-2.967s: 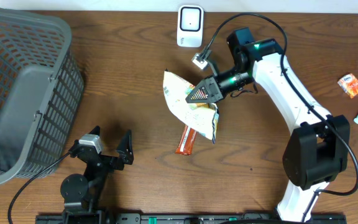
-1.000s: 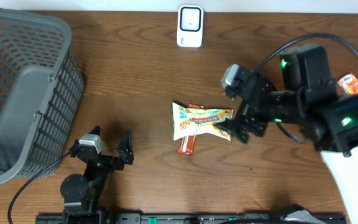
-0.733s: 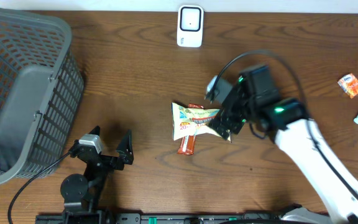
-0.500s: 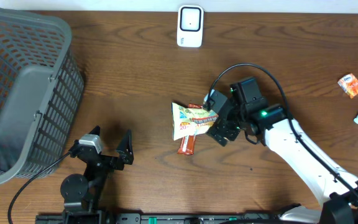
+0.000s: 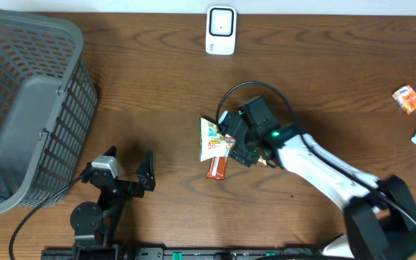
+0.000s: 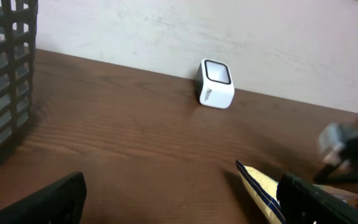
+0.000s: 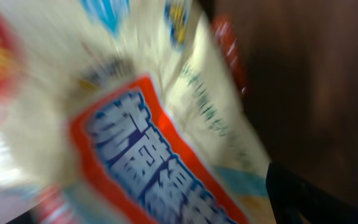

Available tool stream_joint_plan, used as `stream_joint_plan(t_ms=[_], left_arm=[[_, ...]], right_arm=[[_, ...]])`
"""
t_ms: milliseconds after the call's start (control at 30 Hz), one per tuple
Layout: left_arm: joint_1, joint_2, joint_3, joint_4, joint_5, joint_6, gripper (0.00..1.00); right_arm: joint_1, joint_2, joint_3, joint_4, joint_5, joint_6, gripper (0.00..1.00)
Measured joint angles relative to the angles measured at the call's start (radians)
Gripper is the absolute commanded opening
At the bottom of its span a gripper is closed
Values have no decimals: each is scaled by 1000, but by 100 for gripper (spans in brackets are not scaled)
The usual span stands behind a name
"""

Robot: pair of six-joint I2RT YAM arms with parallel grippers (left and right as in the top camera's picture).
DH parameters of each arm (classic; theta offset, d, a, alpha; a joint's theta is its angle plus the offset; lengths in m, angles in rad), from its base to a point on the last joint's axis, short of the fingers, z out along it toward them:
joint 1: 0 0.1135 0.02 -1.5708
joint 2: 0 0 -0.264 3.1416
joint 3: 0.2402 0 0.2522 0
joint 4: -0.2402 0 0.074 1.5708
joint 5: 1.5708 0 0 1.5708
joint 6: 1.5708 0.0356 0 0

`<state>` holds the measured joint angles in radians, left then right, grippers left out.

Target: Scan the item barcode

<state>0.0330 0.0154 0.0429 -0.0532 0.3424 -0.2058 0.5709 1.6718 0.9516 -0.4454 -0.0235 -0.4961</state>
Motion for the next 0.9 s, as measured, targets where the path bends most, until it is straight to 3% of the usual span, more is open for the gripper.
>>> stream_joint_plan(t_ms=[33,67,100,167,200,367,467,900], left_arm=[[0,0,0,0,0,0,98],[0,0,0,0,0,0,98],[0,0,0,0,0,0,98],[0,0,0,0,0,0,98],[0,0,0,0,0,0,98],[0,0,0,0,0,0,98],[0,0,0,0,0,0,98],[0,0,0,0,0,0,98]], right_arm=[[4,20,0,0,13,-3,79],[8,39,0,1,25,-6,68],[10,47,0,5,35,-10,54],[10,60,0,26,51,-14,13],[10,61,0,32,55,-15,1],[10,51,12,54,61,3,1],[2,42,43,-50,-10,23,1],[-265,-59,184,-508,-972,21,2]])
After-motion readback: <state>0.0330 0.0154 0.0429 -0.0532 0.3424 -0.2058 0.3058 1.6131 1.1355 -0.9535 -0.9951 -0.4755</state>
